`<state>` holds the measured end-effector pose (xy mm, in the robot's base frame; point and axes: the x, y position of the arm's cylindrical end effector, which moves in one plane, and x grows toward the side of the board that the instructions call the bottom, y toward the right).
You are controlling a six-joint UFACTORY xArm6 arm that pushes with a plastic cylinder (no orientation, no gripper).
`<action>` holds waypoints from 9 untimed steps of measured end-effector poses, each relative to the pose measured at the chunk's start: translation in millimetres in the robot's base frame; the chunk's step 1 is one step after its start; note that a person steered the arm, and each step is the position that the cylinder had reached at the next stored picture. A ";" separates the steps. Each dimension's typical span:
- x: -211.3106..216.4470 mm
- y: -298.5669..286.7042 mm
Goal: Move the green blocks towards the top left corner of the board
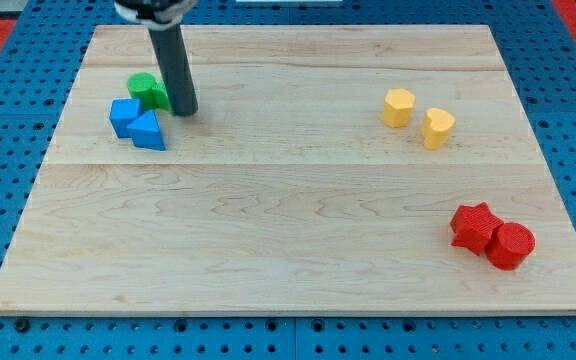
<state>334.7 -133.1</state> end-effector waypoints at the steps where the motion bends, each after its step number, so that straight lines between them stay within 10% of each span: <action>1: -46.2 -42.3; 4: 11.9 -23.4; 6: -41.3 -100.1; 9: -10.7 -171.9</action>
<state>323.9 -305.0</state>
